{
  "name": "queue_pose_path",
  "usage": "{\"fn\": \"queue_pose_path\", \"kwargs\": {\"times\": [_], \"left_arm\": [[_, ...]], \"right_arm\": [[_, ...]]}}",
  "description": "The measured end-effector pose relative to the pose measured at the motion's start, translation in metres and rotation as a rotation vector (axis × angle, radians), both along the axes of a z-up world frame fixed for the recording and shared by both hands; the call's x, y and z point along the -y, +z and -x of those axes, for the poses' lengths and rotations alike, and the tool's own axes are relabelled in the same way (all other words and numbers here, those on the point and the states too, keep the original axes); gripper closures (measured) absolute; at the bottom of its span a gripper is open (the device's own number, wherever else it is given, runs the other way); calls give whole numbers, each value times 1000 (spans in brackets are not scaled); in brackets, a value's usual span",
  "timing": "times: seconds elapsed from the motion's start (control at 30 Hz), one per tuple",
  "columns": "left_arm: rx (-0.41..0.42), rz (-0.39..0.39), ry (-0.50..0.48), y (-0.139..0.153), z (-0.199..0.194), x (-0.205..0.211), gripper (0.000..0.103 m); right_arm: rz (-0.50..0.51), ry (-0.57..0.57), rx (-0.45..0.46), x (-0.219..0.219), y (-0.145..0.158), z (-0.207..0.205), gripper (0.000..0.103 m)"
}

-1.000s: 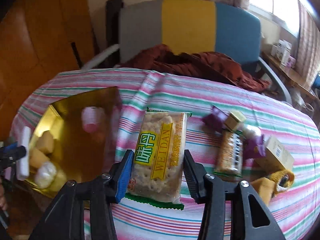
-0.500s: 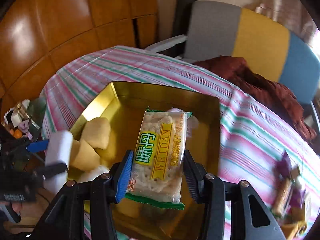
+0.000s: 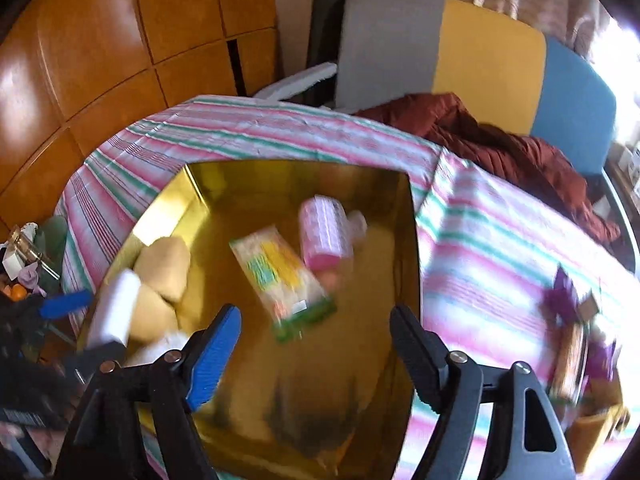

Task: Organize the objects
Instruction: 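Carry the white block and biscuit pack into the gold tray and open both tools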

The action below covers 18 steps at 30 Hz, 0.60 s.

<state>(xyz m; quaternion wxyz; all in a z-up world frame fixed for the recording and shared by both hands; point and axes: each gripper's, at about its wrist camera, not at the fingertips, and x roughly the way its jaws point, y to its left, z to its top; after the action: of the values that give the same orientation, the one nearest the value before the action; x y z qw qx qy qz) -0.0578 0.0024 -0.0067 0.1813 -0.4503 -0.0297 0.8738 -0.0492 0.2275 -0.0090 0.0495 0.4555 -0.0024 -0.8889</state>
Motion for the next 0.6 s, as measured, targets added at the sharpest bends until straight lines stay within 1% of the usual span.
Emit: {"fn": "queue_pose_path", "kwargs": {"times": [0.13,0.2,0.3,0.33,0.37,0.43,0.5,0.6], "left_arm": [[-58,29,62,6,-10,15,8],[-76,58,70,5,-14,17,13],[-57,105,57,-5,-16,10,27],[-51,113,55,-7,-16,8,34],[-43,118,50,-10,-15,5,39],[-43,129,49,-12,-14,1,40],[-31,87,15,-8,-14,-2,39],[-49,74,12,1,-18,-3,26]], "right_arm": [[12,-23,-9,-3,-4,-19,23],[16,-35,-16,-2,-4,-26,23],[25,-40,-22,-2,-5,-32,23],[21,-41,-22,-2,-5,-34,23],[16,-43,-22,-2,-5,-36,23],[11,-47,-23,-4,-5,-40,23],[16,-55,-25,-7,-4,-44,23],[34,-71,-32,-11,-3,-48,23]]}}
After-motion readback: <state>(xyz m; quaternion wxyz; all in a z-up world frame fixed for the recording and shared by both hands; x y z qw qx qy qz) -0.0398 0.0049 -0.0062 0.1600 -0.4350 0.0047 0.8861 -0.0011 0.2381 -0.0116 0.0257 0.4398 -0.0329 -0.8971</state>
